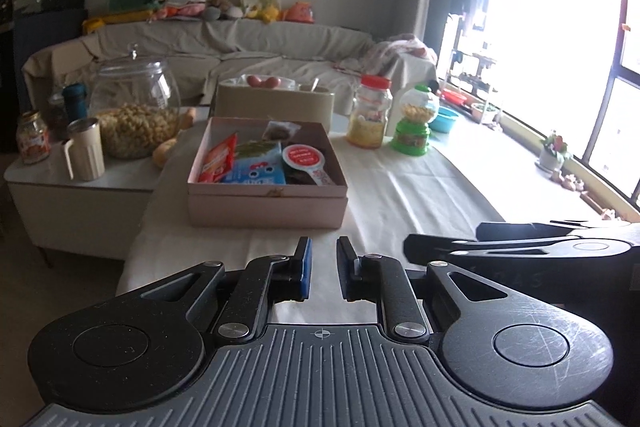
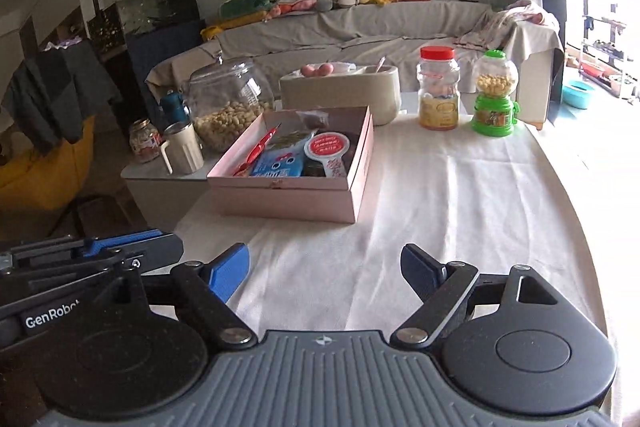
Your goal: Organize snacks
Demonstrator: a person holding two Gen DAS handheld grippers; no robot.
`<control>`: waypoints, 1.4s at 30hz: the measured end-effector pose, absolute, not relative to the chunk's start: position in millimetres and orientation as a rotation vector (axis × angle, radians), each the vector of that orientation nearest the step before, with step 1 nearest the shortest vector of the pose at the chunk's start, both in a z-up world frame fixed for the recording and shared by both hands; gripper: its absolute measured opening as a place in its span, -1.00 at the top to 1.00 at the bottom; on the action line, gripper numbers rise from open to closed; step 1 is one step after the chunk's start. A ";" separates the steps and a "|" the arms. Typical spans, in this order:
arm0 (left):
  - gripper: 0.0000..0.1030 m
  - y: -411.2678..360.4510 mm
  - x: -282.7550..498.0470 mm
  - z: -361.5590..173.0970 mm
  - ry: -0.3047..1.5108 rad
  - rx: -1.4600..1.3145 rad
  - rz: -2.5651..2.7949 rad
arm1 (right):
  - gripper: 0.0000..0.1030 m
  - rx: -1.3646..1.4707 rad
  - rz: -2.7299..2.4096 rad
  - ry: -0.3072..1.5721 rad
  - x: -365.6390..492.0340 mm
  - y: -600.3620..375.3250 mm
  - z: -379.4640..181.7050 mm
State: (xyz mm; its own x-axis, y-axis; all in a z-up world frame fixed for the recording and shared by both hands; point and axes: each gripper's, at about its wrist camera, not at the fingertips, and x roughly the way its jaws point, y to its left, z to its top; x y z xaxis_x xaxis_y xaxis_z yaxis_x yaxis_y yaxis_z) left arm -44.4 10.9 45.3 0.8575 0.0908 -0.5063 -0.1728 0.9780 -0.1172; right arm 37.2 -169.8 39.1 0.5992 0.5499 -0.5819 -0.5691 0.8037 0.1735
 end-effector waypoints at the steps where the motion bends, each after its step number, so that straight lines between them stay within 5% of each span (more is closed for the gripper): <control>1: 0.65 10.4 -44.7 45.1 0.529 -0.163 0.137 | -0.63 -0.037 0.652 0.668 36.1 -169.4 37.9; 42: 0.66 15.9 -39.4 38.1 0.584 -0.211 0.119 | -0.63 -0.057 0.645 0.711 39.4 -163.0 28.9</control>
State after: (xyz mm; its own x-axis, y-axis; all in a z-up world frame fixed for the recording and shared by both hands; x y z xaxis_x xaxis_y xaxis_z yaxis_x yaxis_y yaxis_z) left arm -39.4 15.9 38.1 0.8283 0.0514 -0.5579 -0.1703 0.9718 -0.1633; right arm 39.4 -163.0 28.9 0.5734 0.5314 -0.6236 -0.5687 0.8061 0.1639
